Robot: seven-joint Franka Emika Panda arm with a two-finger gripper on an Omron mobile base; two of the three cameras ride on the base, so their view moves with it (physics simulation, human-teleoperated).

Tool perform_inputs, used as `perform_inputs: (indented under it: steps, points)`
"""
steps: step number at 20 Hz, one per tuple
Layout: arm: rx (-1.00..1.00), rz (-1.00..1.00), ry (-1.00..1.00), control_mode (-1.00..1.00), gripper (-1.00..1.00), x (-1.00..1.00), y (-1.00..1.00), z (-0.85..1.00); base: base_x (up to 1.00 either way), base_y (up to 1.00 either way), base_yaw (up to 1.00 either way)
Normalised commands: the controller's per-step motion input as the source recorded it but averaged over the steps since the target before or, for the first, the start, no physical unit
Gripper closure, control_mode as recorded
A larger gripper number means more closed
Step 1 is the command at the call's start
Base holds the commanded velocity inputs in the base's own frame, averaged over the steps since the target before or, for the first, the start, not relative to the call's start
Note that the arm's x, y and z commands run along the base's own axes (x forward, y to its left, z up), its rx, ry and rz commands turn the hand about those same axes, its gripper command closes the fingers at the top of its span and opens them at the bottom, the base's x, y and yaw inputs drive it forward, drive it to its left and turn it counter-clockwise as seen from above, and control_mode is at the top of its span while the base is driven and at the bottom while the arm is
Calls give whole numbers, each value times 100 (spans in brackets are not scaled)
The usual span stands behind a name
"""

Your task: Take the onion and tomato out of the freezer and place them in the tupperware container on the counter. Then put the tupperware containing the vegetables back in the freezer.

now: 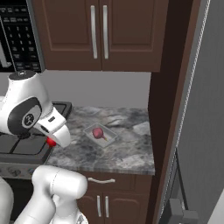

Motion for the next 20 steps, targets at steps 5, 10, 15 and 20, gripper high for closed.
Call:
perform_inputs:
  steps: [5, 10, 15, 20]
  points:
    - [0, 0, 0, -100, 100, 100, -3, -42, 0, 0, 0]
    - [0, 0, 6, -100, 100, 100, -18, -37, 0, 0, 0]
    - [0, 0, 12, -100, 100, 98, -22, -49, 0, 0, 0]
    - [0, 0, 4, -100, 100, 89, -9, -72, 0, 0, 0]
